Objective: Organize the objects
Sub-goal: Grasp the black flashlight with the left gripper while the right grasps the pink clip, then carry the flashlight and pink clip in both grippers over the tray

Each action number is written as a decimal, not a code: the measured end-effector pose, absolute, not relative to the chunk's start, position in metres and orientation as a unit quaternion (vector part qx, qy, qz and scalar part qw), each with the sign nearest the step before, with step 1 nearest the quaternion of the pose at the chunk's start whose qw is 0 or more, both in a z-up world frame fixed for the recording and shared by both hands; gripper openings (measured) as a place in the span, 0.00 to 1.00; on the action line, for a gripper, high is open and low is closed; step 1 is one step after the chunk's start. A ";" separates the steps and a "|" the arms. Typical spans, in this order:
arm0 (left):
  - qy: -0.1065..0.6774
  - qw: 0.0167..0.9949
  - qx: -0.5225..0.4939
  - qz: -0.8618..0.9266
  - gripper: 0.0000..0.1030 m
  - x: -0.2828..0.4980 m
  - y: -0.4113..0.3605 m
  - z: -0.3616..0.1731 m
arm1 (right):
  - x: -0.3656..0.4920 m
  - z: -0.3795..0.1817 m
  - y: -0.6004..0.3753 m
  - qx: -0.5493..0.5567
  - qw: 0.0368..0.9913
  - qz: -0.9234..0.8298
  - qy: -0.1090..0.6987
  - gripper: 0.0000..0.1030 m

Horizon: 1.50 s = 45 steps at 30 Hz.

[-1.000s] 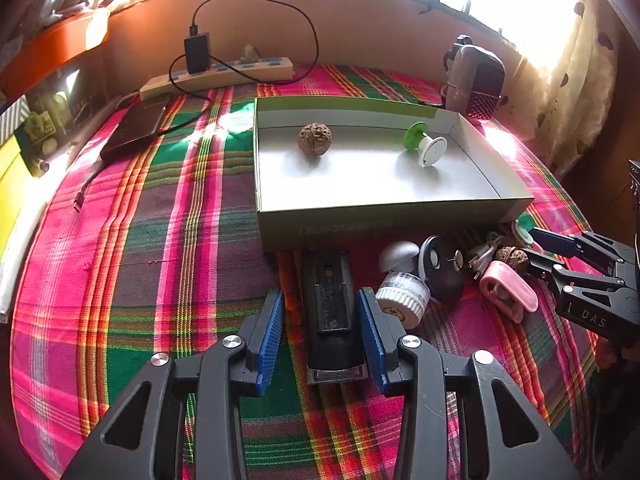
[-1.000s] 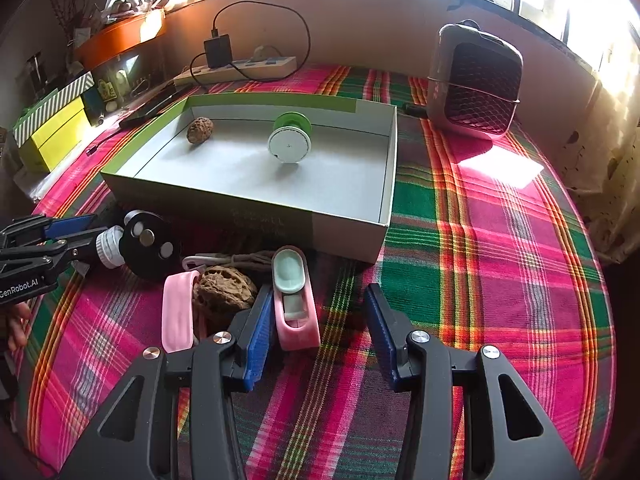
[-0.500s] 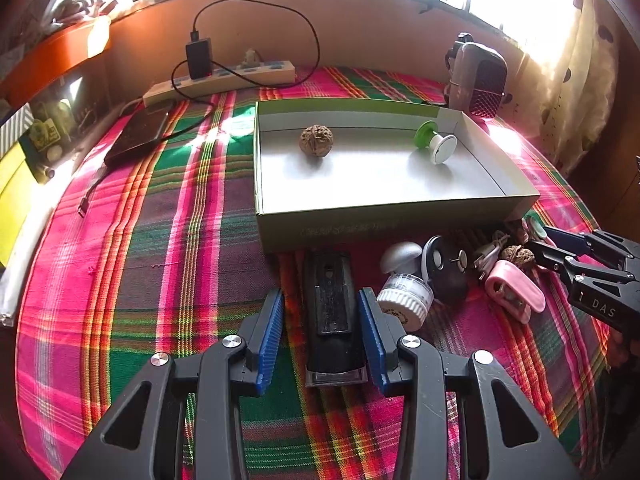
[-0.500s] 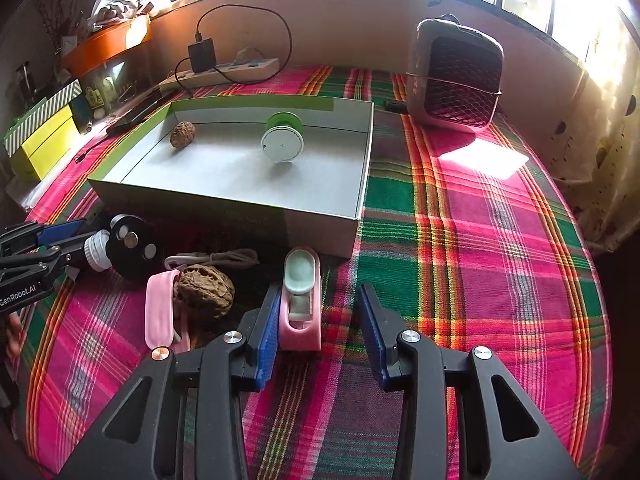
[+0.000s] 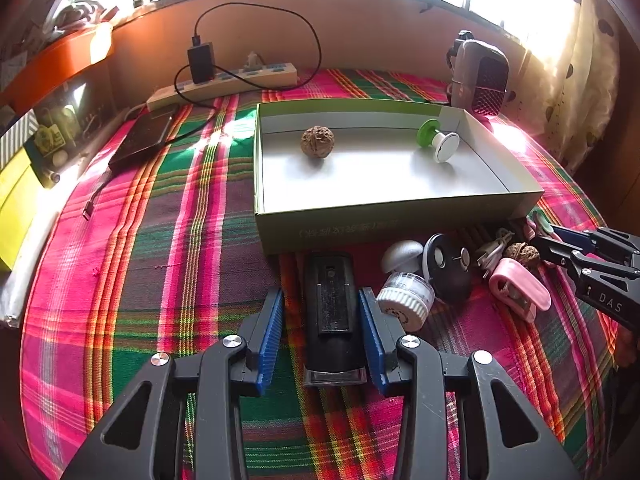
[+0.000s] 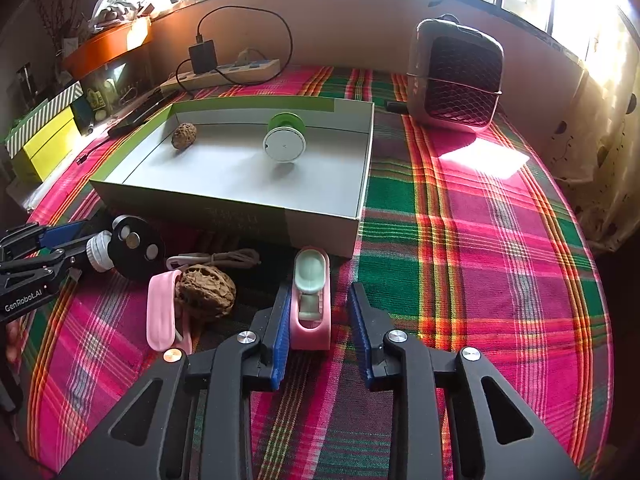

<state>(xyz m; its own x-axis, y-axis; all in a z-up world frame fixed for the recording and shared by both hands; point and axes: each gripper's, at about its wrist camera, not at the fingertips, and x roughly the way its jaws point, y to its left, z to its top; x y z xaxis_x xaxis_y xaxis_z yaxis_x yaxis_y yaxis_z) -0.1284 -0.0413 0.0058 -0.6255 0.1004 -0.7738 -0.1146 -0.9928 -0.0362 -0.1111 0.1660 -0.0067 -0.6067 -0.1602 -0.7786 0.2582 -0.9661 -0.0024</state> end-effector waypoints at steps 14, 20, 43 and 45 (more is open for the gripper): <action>0.009 0.047 -0.427 0.903 0.24 -0.128 -0.043 0.008 | -0.110 -0.007 0.165 0.427 0.121 -0.894 0.058 0.18; 0.009 0.047 -0.427 0.903 0.24 -0.128 -0.042 0.009 | -0.110 -0.007 0.164 0.427 0.121 -0.894 0.058 0.18; 0.002 0.047 -0.431 0.901 0.24 -0.126 -0.042 0.012 | -0.109 -0.005 0.168 0.426 0.117 -0.896 0.049 0.18; 0.002 0.049 -0.428 0.902 0.24 -0.124 -0.041 0.014 | -0.107 -0.002 0.168 0.423 0.115 -0.897 0.048 0.18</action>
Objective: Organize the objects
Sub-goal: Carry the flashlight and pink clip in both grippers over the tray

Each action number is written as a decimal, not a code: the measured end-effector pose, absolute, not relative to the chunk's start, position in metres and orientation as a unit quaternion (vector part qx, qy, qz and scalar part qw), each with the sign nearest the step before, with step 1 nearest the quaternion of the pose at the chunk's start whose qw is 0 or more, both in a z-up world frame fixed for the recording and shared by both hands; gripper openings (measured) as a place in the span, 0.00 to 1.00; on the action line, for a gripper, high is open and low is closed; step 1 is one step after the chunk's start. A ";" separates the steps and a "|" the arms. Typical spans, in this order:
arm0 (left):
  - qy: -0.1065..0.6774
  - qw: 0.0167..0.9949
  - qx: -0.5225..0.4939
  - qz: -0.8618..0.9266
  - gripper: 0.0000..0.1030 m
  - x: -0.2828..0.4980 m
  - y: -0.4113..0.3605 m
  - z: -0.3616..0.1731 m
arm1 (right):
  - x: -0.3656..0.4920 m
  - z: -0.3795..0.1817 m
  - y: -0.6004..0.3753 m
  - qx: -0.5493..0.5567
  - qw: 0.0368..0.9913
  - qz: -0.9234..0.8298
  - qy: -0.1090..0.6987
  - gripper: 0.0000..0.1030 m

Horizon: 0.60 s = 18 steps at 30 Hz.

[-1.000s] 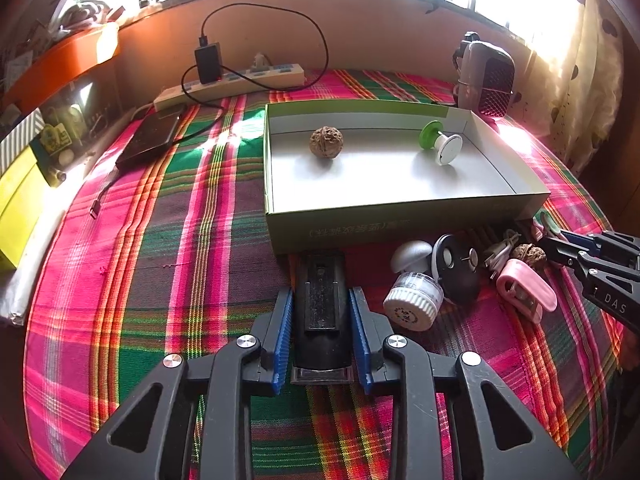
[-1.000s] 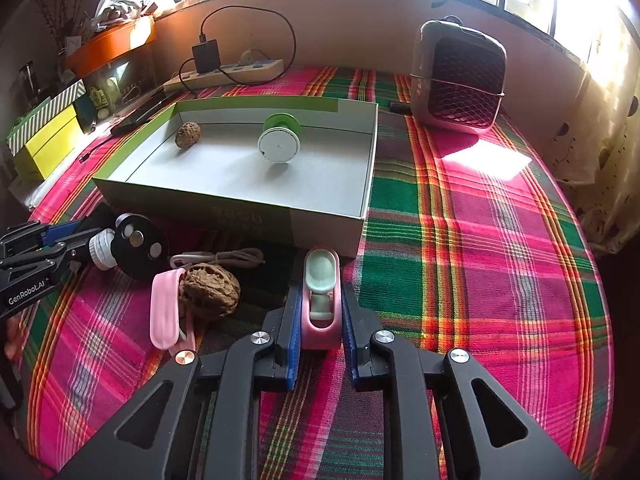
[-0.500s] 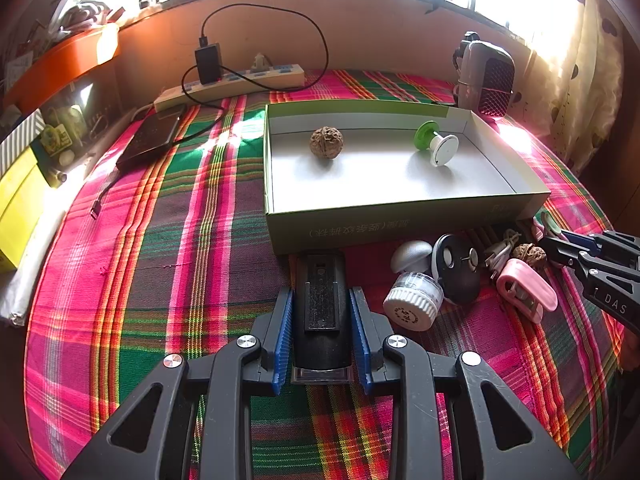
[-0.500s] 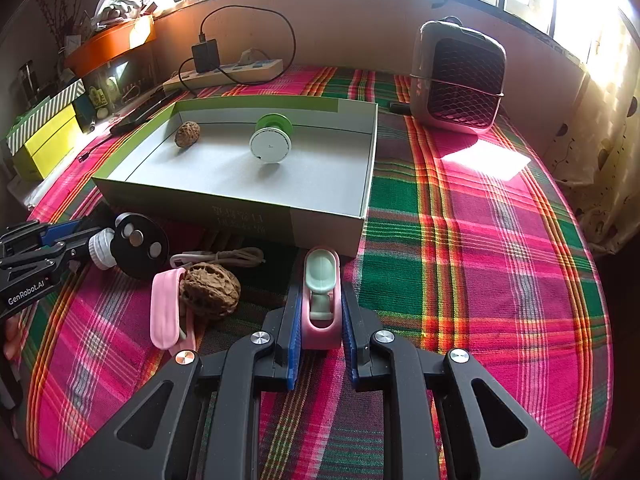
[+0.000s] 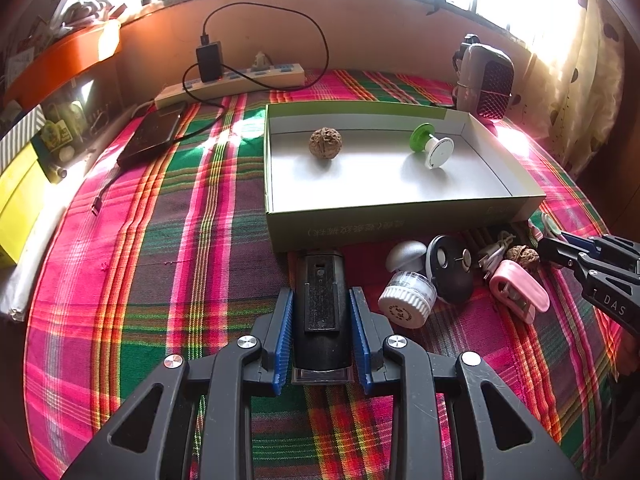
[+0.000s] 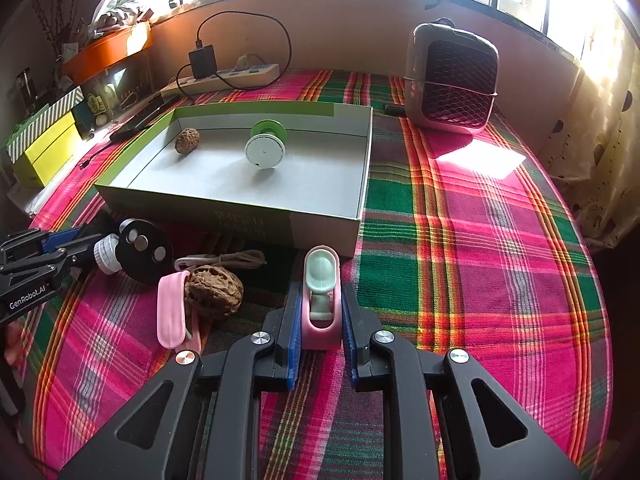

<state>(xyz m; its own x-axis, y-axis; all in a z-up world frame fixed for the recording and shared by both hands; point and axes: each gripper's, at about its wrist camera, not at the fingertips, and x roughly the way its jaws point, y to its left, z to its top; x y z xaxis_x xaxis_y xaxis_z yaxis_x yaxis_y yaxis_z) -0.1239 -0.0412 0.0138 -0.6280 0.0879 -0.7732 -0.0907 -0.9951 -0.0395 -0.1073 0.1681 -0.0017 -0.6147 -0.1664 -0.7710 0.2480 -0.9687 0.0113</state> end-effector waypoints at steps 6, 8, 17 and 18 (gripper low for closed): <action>-0.002 0.054 -0.417 0.907 0.24 -0.120 -0.041 0.028 | -0.103 0.006 0.169 0.418 0.114 -0.900 0.043 0.18; -0.004 0.055 -0.412 0.910 0.24 -0.120 -0.041 0.034 | -0.103 0.010 0.168 0.416 0.113 -0.901 0.039 0.18; -0.003 0.070 -0.401 0.914 0.24 -0.129 -0.033 0.054 | -0.110 0.036 0.161 0.396 0.115 -0.910 0.032 0.18; -0.002 0.072 -0.399 0.914 0.24 -0.130 -0.032 0.056 | -0.113 0.038 0.161 0.396 0.116 -0.910 0.029 0.18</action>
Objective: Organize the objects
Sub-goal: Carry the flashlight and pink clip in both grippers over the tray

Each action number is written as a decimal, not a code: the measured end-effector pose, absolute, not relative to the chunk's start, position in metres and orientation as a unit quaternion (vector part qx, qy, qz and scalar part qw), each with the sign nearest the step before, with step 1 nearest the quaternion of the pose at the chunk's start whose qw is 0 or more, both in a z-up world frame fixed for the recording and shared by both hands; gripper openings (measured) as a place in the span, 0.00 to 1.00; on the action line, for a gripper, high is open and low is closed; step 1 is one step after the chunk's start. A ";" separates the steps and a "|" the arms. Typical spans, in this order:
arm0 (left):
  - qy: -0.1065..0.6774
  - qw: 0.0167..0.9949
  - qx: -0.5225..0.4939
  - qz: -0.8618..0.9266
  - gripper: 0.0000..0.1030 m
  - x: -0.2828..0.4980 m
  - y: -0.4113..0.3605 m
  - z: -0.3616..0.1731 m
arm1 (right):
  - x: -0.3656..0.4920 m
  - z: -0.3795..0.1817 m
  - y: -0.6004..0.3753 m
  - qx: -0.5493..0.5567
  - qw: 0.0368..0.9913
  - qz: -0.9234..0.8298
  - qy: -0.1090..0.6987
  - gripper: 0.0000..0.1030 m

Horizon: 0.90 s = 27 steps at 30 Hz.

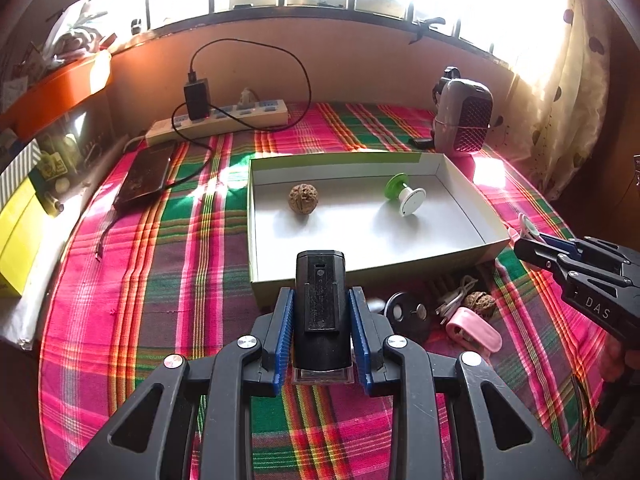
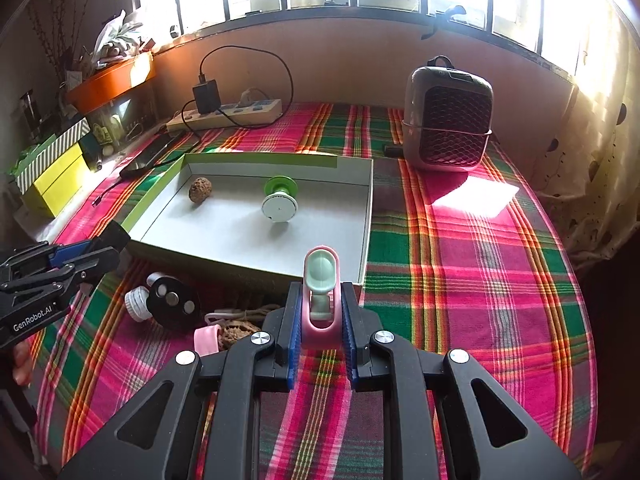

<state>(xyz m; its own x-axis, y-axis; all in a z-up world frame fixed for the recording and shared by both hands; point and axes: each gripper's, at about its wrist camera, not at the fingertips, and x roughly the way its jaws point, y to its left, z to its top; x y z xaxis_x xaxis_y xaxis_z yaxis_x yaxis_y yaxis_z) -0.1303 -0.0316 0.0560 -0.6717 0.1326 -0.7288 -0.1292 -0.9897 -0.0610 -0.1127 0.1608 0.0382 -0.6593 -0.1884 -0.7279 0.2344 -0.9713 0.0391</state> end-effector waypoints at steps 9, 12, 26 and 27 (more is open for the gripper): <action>-0.004 0.084 -0.402 0.912 0.24 -0.159 -0.023 0.060 | -0.140 0.052 0.156 0.392 0.112 -0.913 0.028 0.18; -0.007 0.084 -0.404 0.911 0.24 -0.169 -0.020 0.060 | -0.154 0.053 0.152 0.395 0.115 -0.911 0.024 0.18; -0.007 0.091 -0.425 0.901 0.24 -0.228 -0.002 0.045 | -0.214 0.025 0.145 0.433 0.111 -0.894 0.005 0.18; -0.004 0.089 -0.426 0.900 0.24 -0.231 -0.001 0.043 | -0.217 0.024 0.145 0.435 0.110 -0.894 0.006 0.18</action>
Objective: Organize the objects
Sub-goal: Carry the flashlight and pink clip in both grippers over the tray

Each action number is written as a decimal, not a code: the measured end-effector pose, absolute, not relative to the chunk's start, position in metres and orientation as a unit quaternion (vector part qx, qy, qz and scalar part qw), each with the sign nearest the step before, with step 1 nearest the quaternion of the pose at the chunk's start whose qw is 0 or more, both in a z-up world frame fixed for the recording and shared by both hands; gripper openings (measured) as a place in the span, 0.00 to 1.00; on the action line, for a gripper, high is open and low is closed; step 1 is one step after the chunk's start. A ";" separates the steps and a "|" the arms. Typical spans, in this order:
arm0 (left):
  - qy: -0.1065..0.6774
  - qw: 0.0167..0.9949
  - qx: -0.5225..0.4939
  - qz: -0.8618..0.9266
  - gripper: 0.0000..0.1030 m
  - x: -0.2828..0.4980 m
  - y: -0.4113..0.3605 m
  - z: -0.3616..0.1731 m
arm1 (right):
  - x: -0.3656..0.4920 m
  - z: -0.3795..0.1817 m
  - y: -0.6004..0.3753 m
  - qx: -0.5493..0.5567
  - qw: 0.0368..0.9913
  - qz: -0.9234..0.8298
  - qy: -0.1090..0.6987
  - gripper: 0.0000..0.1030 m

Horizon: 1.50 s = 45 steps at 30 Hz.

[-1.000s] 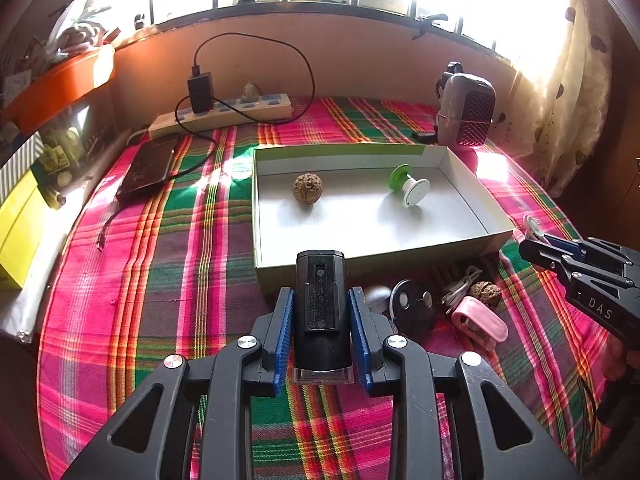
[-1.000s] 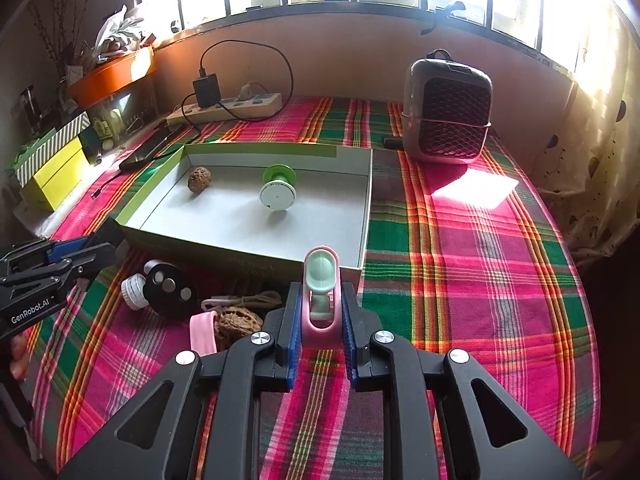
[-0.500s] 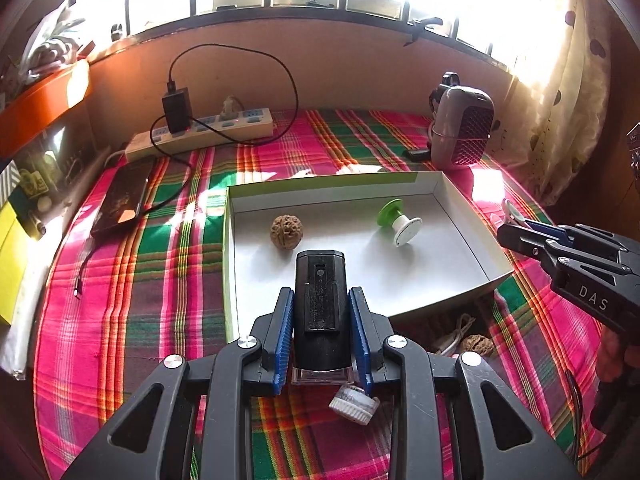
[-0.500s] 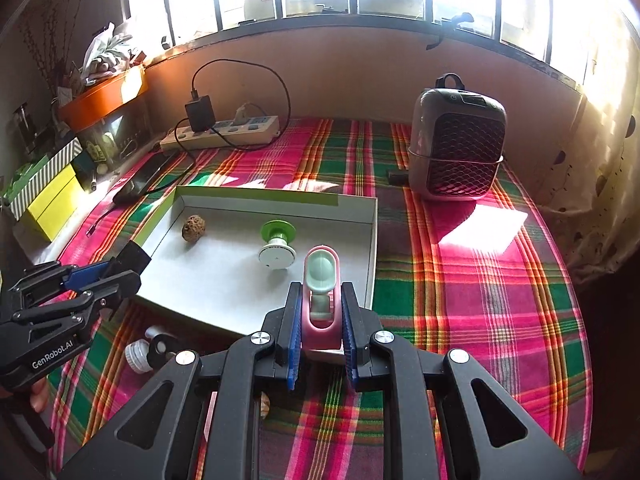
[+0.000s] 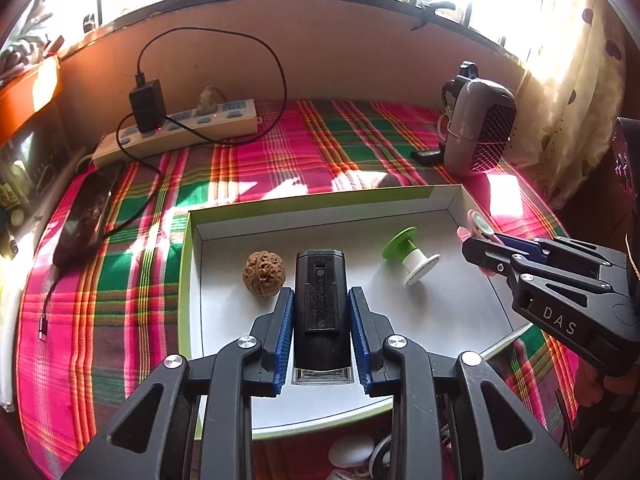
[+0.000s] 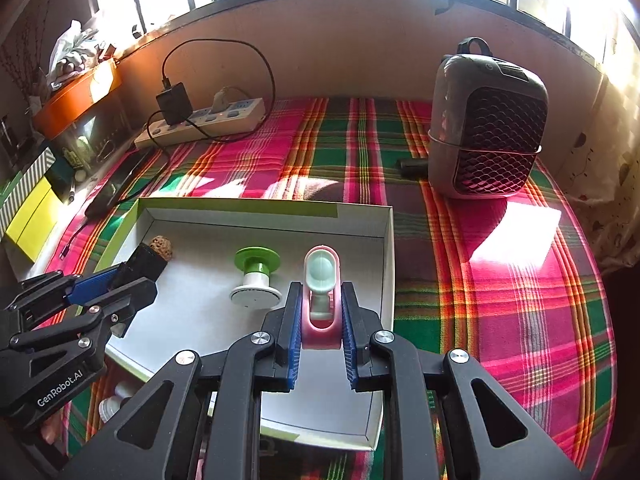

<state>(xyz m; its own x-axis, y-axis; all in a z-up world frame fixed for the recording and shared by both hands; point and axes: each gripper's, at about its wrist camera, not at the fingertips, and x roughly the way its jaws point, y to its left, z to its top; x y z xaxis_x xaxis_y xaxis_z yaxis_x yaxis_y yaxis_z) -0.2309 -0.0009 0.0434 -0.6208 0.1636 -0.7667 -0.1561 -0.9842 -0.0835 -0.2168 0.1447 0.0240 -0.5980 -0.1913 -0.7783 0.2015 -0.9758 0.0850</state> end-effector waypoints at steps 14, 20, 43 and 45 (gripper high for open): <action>0.004 0.092 -0.442 0.892 0.24 -0.269 0.010 0.032 | -0.252 0.011 0.140 0.451 0.112 -0.885 -0.002 0.18; 0.007 0.088 -0.443 0.892 0.24 -0.273 0.012 0.028 | -0.257 0.005 0.141 0.456 0.111 -0.883 -0.003 0.18; 0.007 0.082 -0.454 0.887 0.24 -0.280 0.012 0.018 | -0.259 0.002 0.135 0.448 0.107 -0.887 0.014 0.18; 0.007 0.081 -0.454 0.887 0.24 -0.280 0.012 0.018 | -0.259 0.002 0.135 0.448 0.105 -0.888 0.013 0.18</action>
